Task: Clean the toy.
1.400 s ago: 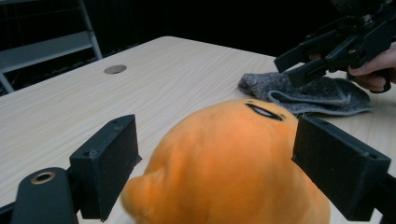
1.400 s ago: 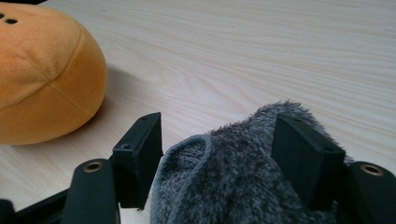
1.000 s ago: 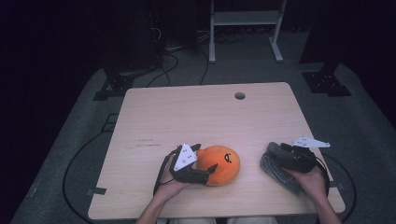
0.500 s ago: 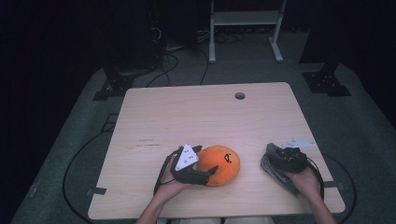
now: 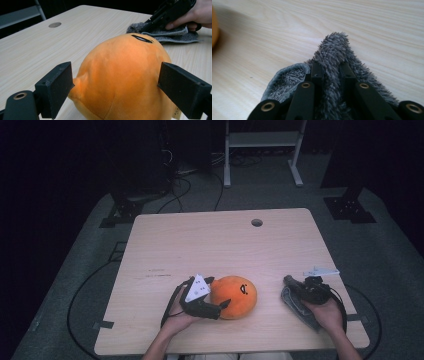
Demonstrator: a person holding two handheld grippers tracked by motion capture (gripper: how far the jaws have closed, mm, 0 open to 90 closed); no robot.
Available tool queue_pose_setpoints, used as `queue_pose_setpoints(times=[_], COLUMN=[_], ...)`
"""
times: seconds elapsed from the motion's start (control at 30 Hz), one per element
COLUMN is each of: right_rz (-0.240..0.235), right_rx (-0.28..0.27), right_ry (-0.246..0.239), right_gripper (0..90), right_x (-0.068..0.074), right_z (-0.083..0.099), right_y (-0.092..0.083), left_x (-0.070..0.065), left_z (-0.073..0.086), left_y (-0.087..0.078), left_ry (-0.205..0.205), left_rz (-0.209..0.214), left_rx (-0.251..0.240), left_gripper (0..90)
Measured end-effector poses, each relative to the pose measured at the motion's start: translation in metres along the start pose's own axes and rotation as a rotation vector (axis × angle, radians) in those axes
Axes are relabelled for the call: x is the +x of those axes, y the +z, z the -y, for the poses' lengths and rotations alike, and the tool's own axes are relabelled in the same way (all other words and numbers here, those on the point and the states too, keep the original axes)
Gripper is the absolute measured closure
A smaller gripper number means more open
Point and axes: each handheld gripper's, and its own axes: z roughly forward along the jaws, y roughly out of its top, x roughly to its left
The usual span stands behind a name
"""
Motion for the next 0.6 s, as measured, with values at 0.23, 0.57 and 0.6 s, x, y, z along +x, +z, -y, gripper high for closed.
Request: queue_pose_setpoints(times=[0.23, 0.57, 0.6], right_rz=[-0.103, -0.367, -0.341], right_rx=[-0.142, -0.263, -0.249], right_ry=[0.013, -0.288, -0.315], right_gripper=[78.1, 77.4, 77.4], right_x=[0.014, 0.127, 0.134], right_z=[-0.013, -0.033, -0.033], right_y=[-0.026, -0.032, -0.026], left_x=[0.004, -0.005, -0.006], left_z=[0.003, 0.008, 0.009], left_y=[-0.001, 0.014, 0.015], left_ry=[-0.001, 0.038, 0.053], left_rz=[0.024, 0.016, 0.0], left_rx=[0.018, 0.046, 0.058], left_gripper=[17.3, 38.5, 39.2])
